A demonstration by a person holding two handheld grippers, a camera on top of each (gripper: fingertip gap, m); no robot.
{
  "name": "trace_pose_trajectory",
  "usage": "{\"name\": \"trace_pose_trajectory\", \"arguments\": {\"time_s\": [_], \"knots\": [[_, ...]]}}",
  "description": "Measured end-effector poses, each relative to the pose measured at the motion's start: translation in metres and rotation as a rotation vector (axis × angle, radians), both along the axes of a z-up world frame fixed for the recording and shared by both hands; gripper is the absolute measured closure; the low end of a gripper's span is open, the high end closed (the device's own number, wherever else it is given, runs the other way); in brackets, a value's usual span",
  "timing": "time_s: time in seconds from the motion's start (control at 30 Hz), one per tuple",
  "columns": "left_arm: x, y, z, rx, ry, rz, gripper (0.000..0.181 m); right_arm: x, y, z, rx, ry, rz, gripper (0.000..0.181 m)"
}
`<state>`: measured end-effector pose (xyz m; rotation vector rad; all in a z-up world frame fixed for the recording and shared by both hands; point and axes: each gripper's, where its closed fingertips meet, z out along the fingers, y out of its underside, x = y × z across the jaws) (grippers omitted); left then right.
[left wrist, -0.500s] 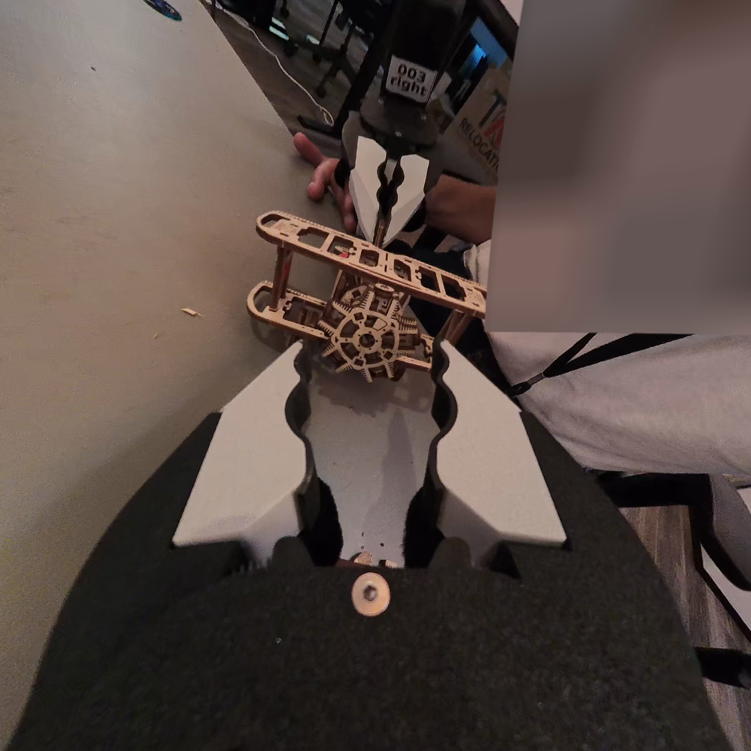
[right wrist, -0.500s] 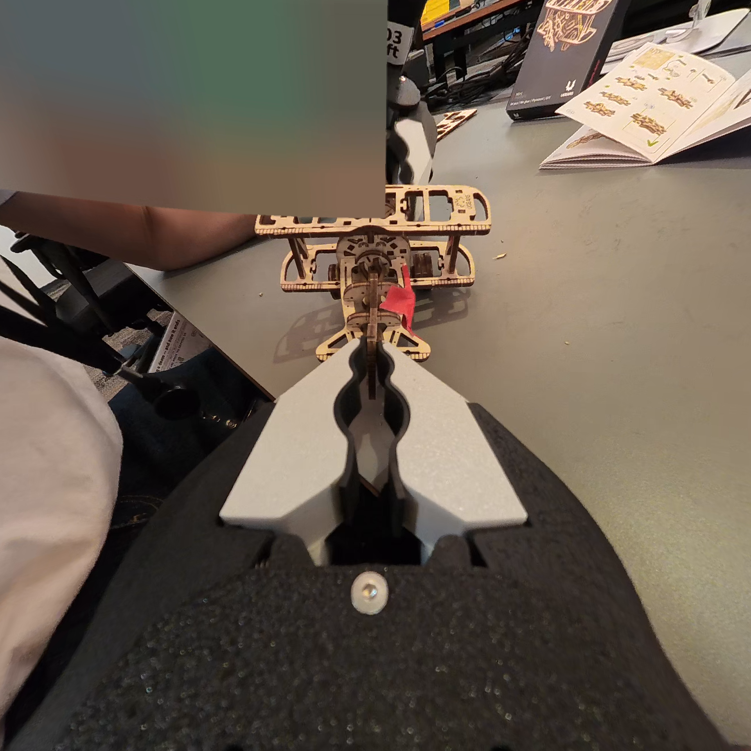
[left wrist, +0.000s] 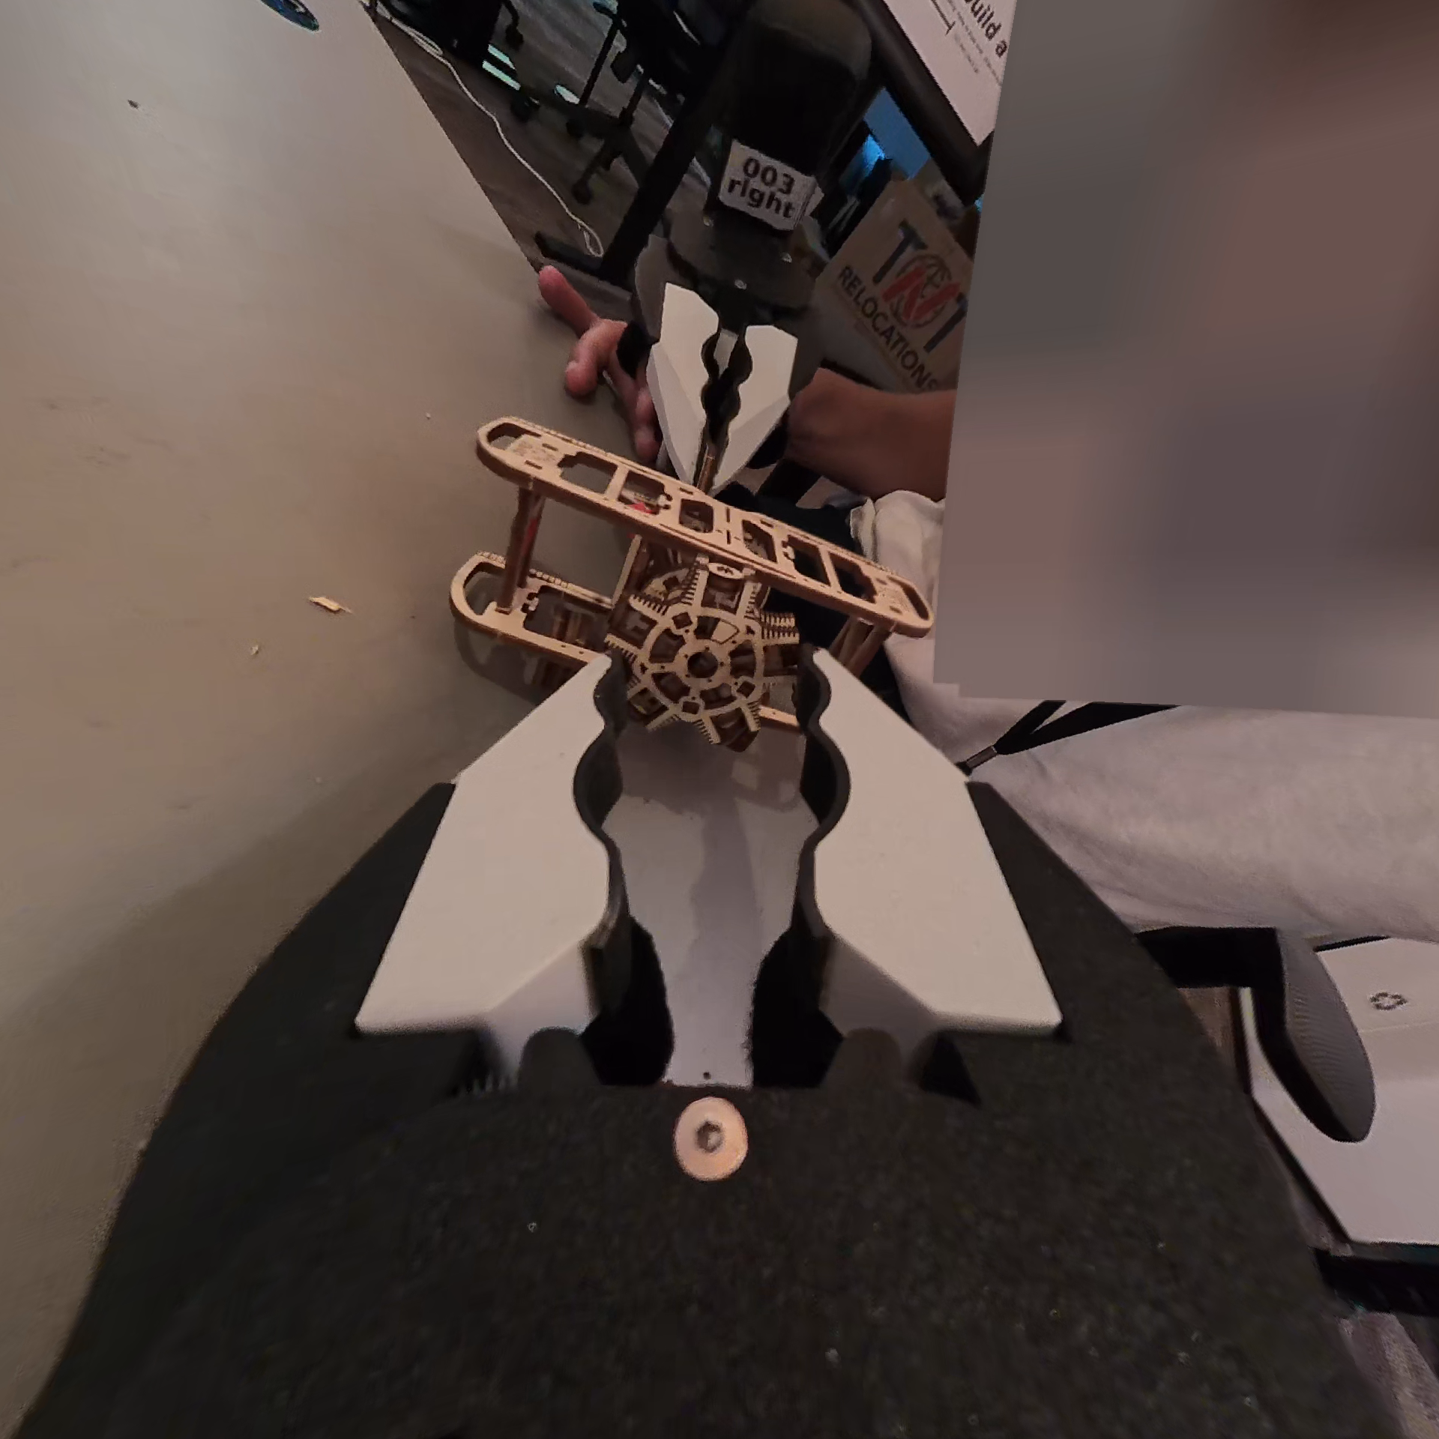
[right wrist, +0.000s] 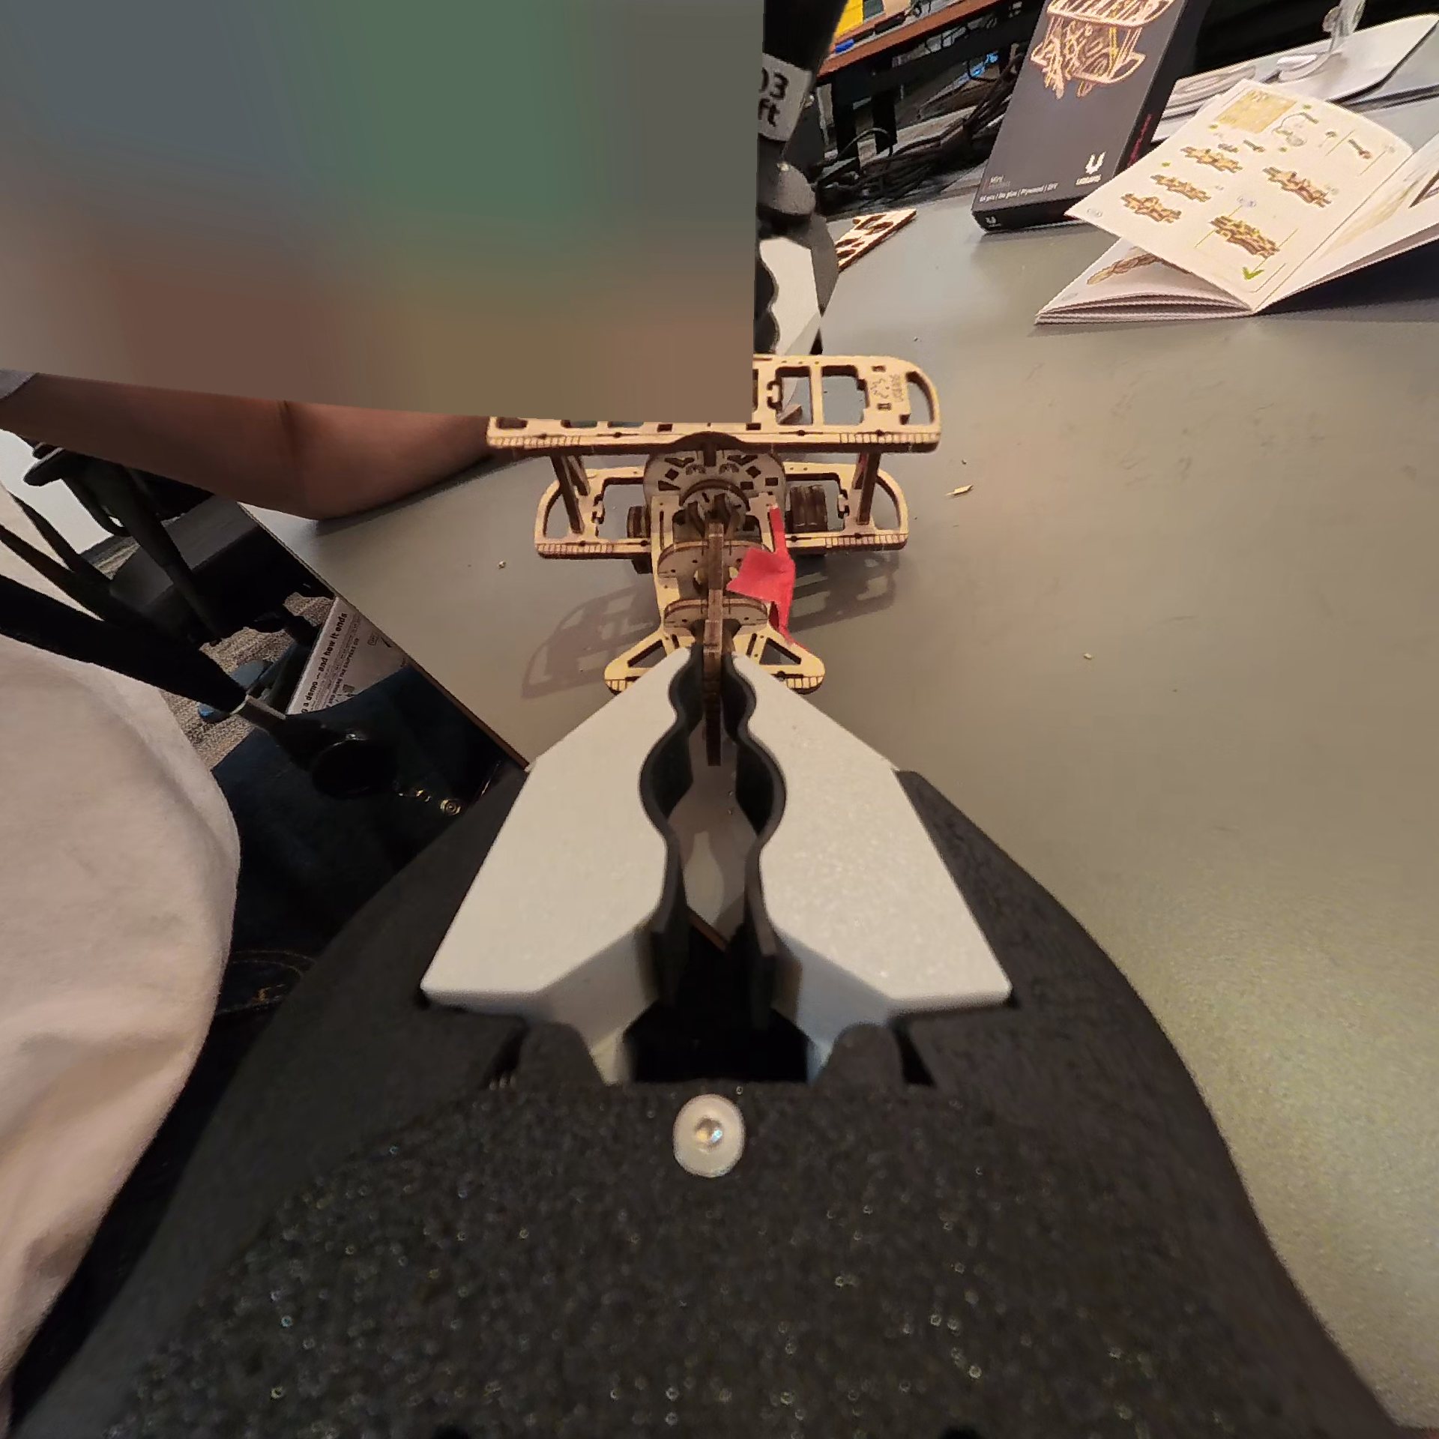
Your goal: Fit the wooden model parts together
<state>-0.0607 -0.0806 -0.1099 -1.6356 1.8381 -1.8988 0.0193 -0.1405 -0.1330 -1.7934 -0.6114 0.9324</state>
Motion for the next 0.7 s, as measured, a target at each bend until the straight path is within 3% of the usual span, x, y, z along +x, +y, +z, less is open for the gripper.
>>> {"name": "trace_pose_trajectory", "arguments": {"time_s": [0.3, 0.5, 0.7], "knots": [[0.0069, 0.0080, 0.0019, -0.321, 0.243, 0.109, 0.141, 0.0000, 0.0013, -0.0011, 0.010, -0.025, -0.006, 0.179], [0.0056, 0.0061, 0.0025, -0.438, 0.482, 0.141, 0.141, -0.0007, 0.0014, -0.0004, 0.074, -0.107, -0.035, 0.179], [0.0069, 0.0076, -0.0007, -0.498, 0.589, 0.181, 0.141, 0.0002, 0.0023, -0.0003, 0.071, -0.075, -0.047, 0.179]]}}
